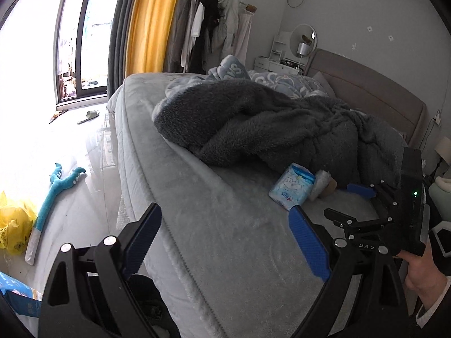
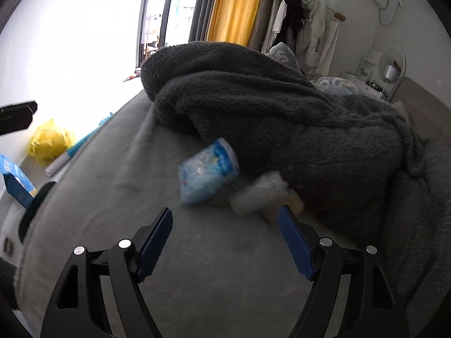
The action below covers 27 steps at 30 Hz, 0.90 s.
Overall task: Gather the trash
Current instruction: 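Close the right tool on the clear bubble-wrap piece while the left tool approaches the diaper pack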
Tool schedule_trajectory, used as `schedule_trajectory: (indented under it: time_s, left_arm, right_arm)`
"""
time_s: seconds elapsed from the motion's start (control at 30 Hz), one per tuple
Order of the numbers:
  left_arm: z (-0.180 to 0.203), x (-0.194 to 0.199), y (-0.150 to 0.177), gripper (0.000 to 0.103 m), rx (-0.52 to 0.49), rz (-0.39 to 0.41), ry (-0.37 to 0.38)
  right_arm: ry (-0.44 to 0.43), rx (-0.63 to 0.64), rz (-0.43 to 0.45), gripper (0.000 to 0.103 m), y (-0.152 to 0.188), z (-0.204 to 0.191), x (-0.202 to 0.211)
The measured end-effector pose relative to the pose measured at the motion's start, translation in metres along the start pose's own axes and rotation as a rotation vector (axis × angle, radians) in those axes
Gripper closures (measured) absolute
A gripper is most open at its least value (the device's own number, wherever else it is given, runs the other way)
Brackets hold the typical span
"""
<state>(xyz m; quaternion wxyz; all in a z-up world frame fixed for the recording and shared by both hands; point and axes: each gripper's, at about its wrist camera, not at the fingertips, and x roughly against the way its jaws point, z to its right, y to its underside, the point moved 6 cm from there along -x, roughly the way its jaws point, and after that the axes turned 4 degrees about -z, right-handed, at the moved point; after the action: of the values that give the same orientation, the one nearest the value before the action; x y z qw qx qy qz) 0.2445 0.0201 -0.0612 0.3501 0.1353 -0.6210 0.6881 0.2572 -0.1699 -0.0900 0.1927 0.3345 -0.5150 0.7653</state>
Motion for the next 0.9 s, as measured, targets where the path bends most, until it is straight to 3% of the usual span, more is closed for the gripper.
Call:
schedule_trajectory:
  time_s: [0.17,0.4,0.77,0.9]
  left_arm:
    - [0.009,-0.024,-0.002,0.010,0.002,-0.068,0.040]
    - [0.020,-0.048,-0.005,0.010,0.007,-0.111,0.083]
    - [0.022,-0.072,-0.011,0.010,-0.057,-0.143,0.084]
    - [0.028,-0.080,-0.019,0.010,-0.073,-0.131,0.108]
  right_arm:
    - [0.088,0.092,-0.024,0.025,0.008,0.007,-0.014]
    - [0.198,0.240,0.016,0.025,-0.001,0.002,-0.021]
    - [0.276,0.366,-0.017,0.025,-0.009,0.000,-0.053]
    - [0.246,0.364,-0.037,0.026,-0.009,0.004,-0.064]
